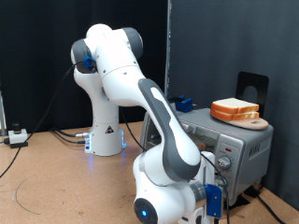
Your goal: Make a piece of toast with the oven
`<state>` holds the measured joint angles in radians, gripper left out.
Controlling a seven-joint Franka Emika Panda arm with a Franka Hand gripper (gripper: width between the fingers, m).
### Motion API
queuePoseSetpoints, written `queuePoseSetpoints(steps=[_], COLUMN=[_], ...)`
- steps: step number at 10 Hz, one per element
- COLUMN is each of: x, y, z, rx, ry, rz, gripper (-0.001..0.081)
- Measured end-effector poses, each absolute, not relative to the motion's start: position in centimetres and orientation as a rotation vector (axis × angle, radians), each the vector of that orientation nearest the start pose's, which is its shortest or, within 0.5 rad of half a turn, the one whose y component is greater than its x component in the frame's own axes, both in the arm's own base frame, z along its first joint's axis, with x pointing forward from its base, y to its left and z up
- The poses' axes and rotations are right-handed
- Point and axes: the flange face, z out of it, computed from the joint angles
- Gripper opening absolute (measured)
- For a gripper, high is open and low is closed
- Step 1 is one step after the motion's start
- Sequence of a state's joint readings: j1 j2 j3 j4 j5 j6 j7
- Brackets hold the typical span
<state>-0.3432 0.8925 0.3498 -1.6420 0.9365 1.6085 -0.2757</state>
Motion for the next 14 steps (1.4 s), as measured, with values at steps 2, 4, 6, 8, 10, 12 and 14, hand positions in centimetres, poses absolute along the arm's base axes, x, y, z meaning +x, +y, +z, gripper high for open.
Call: queuePoseSetpoints(steps=[2, 4, 6, 8, 10, 12, 14], x=[60.6, 60.4, 60.4, 60.4, 60.4, 59.9, 59.3], y=[7.0, 7.0, 7.0, 7.0, 7.0, 6.9, 6.7], z=[13.7, 13.5, 13.5, 13.5, 13.5, 13.6, 13.6], rx=[-1.766, -1.775, -1.777, -1.78, -1.789, -1.795, -1.784], ry=[0.232, 0.235, 0.246, 0.245, 0.17, 0.082, 0.052], rz=[0.718, 0.741, 0.752, 0.753, 0.667, 0.513, 0.408], gripper=[0.0388, 0.0251, 0.0094, 0.0094, 0.0094, 0.0094, 0.0094])
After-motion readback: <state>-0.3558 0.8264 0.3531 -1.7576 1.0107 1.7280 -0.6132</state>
